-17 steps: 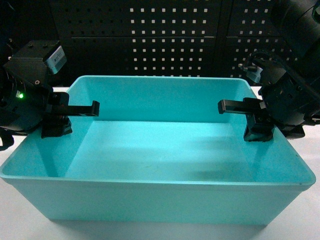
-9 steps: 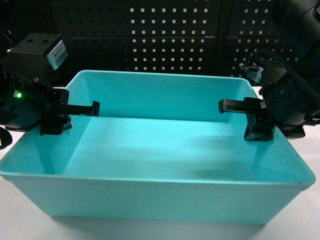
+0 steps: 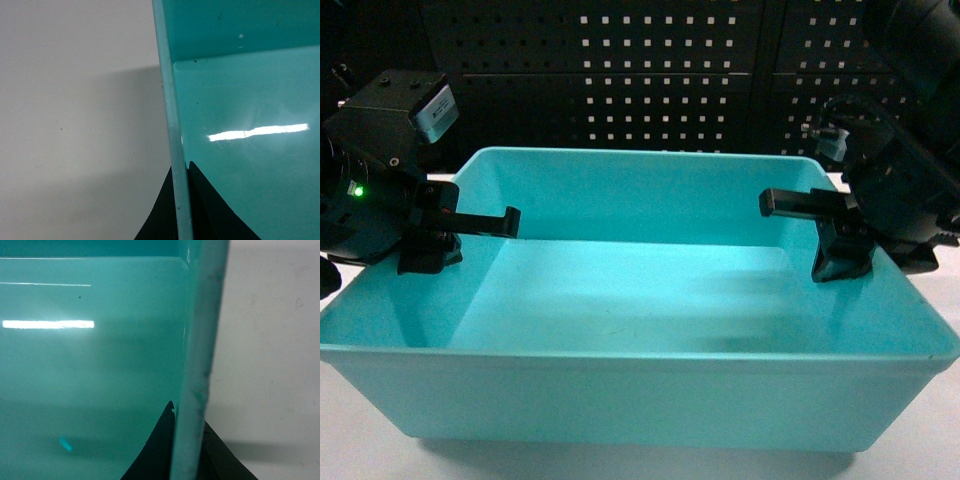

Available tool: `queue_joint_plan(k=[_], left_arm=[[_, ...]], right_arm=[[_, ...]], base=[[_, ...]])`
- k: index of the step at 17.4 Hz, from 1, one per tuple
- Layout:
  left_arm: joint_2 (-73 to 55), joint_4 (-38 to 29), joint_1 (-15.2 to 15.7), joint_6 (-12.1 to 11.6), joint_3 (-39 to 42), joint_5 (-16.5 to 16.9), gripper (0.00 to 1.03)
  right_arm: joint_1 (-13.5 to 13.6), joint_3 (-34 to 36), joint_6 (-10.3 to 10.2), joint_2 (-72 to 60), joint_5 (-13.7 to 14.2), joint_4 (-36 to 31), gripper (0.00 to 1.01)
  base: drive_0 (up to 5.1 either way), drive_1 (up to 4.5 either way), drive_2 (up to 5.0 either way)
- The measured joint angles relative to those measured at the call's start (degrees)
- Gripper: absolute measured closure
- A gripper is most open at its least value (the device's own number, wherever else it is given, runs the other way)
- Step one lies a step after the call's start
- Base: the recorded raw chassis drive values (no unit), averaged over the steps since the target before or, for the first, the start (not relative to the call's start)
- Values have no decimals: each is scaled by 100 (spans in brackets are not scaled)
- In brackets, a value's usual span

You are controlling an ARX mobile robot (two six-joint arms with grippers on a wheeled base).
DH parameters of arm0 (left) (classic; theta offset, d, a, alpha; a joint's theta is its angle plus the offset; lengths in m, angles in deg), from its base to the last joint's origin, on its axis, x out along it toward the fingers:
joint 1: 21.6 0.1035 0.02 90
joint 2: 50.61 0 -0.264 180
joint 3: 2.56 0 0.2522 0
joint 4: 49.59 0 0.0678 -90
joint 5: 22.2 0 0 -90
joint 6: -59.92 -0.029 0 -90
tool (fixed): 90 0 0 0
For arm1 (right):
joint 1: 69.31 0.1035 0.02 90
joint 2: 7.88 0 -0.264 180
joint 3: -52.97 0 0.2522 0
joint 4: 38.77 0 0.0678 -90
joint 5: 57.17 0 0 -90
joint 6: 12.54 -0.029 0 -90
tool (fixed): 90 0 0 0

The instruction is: Stack blue boxes stably on right

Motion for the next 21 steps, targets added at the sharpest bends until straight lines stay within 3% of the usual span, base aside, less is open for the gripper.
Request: queue_joint_plan(k=[4,7,11,14,17,19,21], left_arm=[[192,868,-55,-105,-997,-151,101],[426,1410,-57,-140,-1567,-48,101],[498,2437,114,39,-2245,501,101],[562,2846,190,247,-2380,754,101],[680,2669,173,273,-2282,597,101],[713,2439,50,262,-2181,197,101],[721,2424,-24,264,-2181,151,101]], right_arm=[[-44,-1303,2,2,-149,1012,93],[-76,-2024,44,188,-214,1488,93],[-74,-2083,-4,470,-273,1690,93],[-39,-1917,-52,669,-273,1696,93],[-35,-1794,-175,761,-297,1670,93],[-35,-1764,-264,756,-345,1674,93],[-42,-1759,-323,756,-361,1749,93]], base=[[0,0,0],[0,0,0],[0,0,0],[0,0,0],[0,0,0],[0,0,0],[0,0,0]])
